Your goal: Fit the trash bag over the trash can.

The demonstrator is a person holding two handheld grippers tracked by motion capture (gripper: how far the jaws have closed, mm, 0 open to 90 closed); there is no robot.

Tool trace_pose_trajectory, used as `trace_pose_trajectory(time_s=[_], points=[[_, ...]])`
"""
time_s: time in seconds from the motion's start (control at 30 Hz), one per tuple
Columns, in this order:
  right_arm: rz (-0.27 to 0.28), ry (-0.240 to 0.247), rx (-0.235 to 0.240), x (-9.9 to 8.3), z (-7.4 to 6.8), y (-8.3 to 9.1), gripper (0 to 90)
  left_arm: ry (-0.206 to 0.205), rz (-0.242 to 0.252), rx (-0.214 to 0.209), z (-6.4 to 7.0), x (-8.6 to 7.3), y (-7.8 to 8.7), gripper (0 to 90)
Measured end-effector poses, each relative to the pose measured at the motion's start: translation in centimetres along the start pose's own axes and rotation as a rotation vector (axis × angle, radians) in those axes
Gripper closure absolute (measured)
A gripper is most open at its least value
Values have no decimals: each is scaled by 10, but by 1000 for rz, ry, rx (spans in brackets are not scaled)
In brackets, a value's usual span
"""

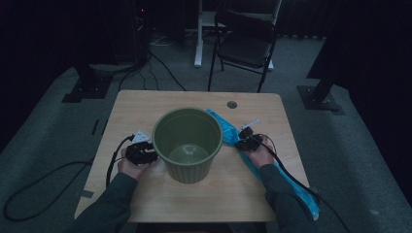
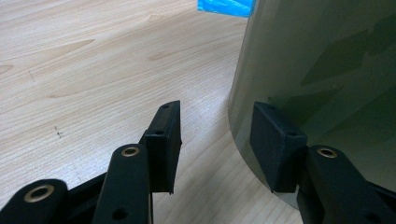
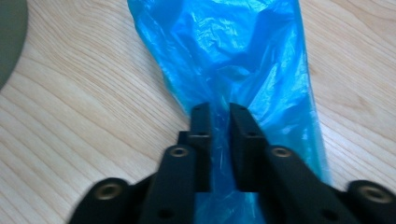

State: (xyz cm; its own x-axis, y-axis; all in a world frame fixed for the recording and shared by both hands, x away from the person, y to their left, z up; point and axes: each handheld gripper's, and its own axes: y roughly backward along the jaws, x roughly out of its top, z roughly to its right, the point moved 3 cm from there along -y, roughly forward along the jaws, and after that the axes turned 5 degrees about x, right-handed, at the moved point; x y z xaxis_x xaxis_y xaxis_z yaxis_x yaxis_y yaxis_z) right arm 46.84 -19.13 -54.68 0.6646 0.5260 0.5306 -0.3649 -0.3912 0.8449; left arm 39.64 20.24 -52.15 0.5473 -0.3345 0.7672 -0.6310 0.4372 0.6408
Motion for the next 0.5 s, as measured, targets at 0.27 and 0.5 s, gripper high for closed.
trace_pose_trajectory(time_s=[0.27,0.5], points=[[-4,16,-11,-9,5,7,890,4,5,-4,0,0,2,540],[34,18,-11,-13,9,26,892,9,8,-5,1,1,2,544]])
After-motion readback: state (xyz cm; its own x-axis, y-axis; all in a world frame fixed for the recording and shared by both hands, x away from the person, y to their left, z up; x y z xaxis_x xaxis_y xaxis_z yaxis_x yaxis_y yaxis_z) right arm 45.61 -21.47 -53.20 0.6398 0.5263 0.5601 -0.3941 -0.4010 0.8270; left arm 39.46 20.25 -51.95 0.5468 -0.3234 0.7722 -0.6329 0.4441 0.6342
